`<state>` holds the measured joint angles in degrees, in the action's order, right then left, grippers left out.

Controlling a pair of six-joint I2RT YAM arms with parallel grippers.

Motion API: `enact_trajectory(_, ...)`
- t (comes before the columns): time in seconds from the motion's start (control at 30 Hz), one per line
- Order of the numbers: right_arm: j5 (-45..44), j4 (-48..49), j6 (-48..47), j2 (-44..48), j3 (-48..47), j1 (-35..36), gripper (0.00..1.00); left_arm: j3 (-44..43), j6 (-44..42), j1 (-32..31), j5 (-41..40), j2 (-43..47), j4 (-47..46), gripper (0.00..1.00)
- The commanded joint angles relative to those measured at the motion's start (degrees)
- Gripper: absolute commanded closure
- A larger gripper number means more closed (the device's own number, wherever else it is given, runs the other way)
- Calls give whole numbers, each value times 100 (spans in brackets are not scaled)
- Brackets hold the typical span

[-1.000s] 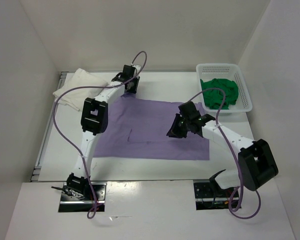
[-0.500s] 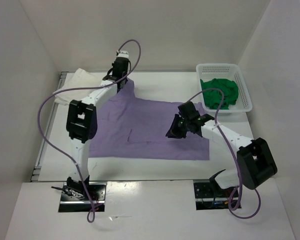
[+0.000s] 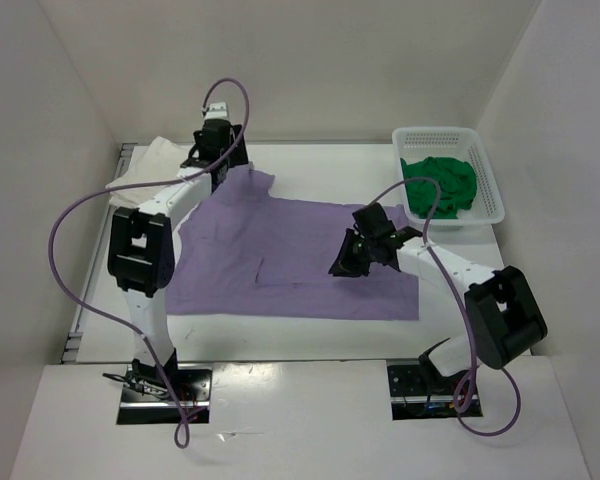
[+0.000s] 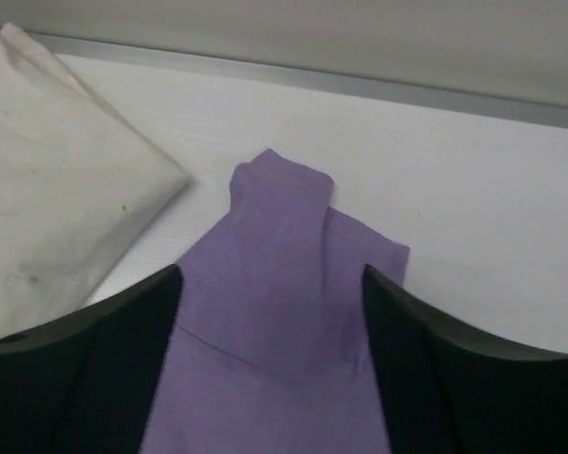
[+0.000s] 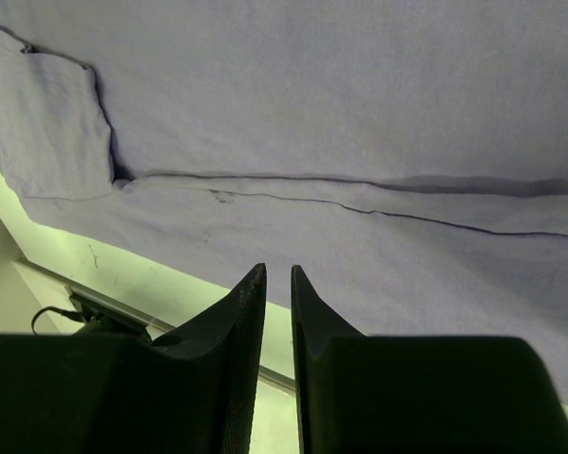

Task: Fold and stack the t-shirts
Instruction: Grap the side of the flattened tshirt furthest away from the robot with both arms

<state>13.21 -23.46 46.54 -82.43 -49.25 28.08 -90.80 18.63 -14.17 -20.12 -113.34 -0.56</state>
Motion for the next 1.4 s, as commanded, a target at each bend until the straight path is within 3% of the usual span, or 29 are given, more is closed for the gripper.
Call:
enact_trajectory(0.0, 120, 219, -119, -106, -278, -30, 78, -972, 193, 468, 691, -563, 195, 22)
enact_trajectory(0.07, 120, 106, -119, -106, -278, -30, 78, -1368, 80, 529, 877, -881, 362, 34)
enact_trajectory(0.13, -54, 27, -119, -106, -278, -30, 83, -2428, -184, 530, 1036, -1618, 730, 44)
enact_trajectory(0.17, -56, 26, -119, -106, -278, -30, 87, -3173, -272, 530, 1115, -2047, 1698, 44)
enact_trajectory(0.2, -125, -52, -171, -106, -278, -30, 89, -4059, -351, 530, 1255, -3061, 2247, 44)
enact_trajectory(0.23, -126, -114, -172, -106, -330, -30, 89, -5443, -282, 530, 1343, -3454, 2644, 44)
enact_trajectory(0.33, -126, -167, -172, -106, -330, -30, 89, -6578, 298, 705, 1721, -4370, 3341, 39)
enact_trajectory(0.5, -126, -220, -119, -106, -330, -30, 88, -6686, 500, 653, 2012, -4486, 3106, 39)
enact_trajectory(0.67, -126, -167, -67, -45, -207, -30, 85, -6749, 659, 653, 1696, -4347, 3431, 36)
enact_trajectory(0.87, -73, -62, -67, -97, -207, -30, 82, -5783, 712, 706, 1625, -3556, 2816, 30)
enact_trajectory(1.07, -73, -62, -119, -45, -260, -30, 79, -4571, 958, 1144, 2732, -2633, 2315, 26)
enact_trajectory(1.17, -73, -10, -119, 174, -155, -82, 79, -4096, 774, 1145, 2488, -2403, 2218, 25)
enact_trajectory(1.37, -20, -35, -295, 228, -102, -136, 79, -4164, 448, 1092, 2117, -2632, 2595, 25)
